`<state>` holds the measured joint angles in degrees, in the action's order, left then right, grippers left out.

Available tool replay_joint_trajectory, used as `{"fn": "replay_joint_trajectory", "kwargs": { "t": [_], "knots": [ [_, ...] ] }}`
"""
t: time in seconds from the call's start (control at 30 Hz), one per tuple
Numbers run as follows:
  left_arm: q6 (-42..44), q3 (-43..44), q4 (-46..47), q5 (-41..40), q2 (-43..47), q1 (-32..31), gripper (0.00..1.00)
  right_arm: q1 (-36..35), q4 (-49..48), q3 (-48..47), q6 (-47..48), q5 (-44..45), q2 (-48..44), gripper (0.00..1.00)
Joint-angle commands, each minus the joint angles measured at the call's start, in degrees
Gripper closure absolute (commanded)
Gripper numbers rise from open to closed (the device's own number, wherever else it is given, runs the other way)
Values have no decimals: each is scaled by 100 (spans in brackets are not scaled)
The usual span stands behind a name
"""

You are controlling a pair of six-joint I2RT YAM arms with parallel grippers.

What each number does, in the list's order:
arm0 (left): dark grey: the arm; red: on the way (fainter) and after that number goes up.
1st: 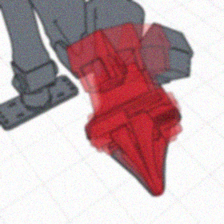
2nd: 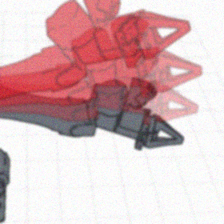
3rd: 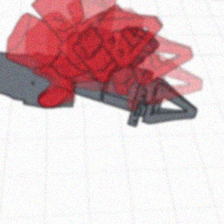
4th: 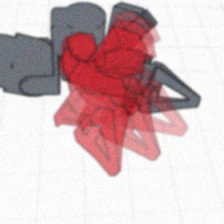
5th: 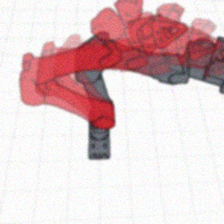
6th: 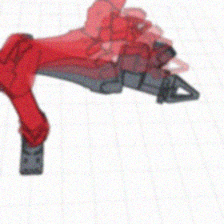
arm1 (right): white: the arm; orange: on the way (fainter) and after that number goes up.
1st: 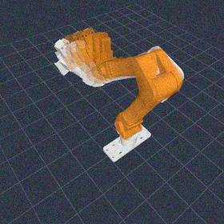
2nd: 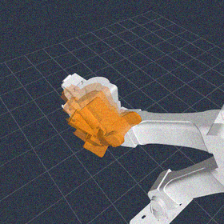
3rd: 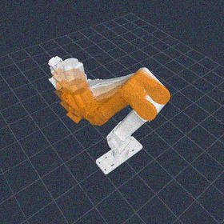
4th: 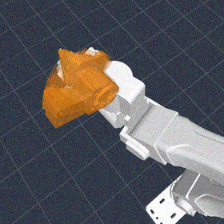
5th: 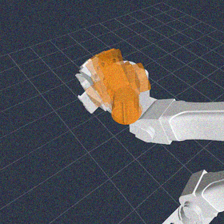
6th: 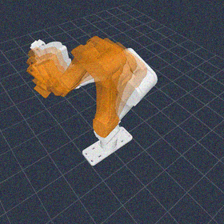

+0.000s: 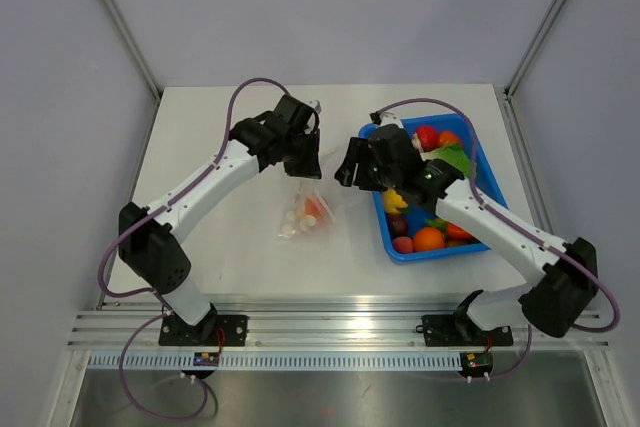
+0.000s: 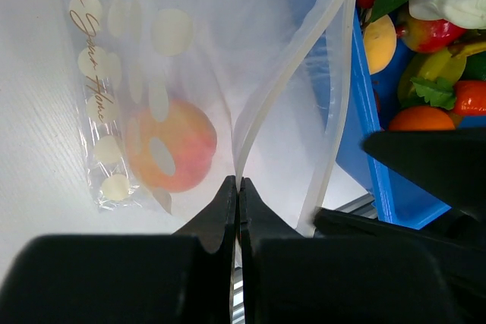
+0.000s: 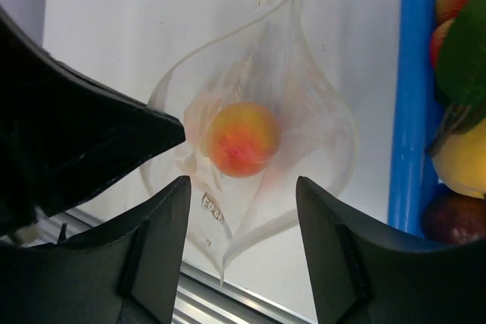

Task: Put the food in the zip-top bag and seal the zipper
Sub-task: Place the fake fruit in the zipper food storage bag, then adjust the zipper food storage bag at the center of the board.

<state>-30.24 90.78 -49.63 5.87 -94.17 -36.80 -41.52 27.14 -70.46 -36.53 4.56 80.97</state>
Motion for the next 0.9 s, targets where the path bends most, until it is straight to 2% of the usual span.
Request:
{"fn": "replay_joint_trajectory", "kwargs": {
  "t": [0.0, 0.13, 0.27, 0.37, 0.43, 0.5, 0.53, 0.6, 0.63, 0.73, 0.87],
  "knots": [
    [62, 221, 217, 160, 74, 23, 100, -41, 212, 155, 41, 755, -757, 37],
    [71, 352, 199, 230, 48, 32, 100, 56, 722, 199, 164, 1056, -846, 37],
    [106, 484, 138, 248, 30, 23, 100, 82, 768, 129, 348, 768, -522, 17],
    [115, 554, 76, 204, 48, 32, 100, 91, 767, -73, 384, 827, -57, 16],
    [123, 563, 50, 187, 57, 32, 100, 152, 706, -117, 393, 810, 138, 19],
    [158, 581, -20, 143, 65, 41, 100, 240, 521, -109, 331, 670, 314, 27],
    [176, 581, -56, 99, 92, 50, 100, 293, 477, -83, 305, 661, 340, 46],
    [220, 563, -126, 55, 109, 85, 100, 433, 346, -21, 217, 696, 314, 68],
    [272, 555, -205, -32, 153, 146, 100, 538, 284, 31, 199, 661, 279, 86],
    [343, 546, -372, -208, 250, 269, 100, 662, 249, 32, 234, 617, 288, 100],
    [396, 765, -513, -359, 391, 366, 100, 671, 117, -82, 235, 240, 384, 100]
  ]
}}
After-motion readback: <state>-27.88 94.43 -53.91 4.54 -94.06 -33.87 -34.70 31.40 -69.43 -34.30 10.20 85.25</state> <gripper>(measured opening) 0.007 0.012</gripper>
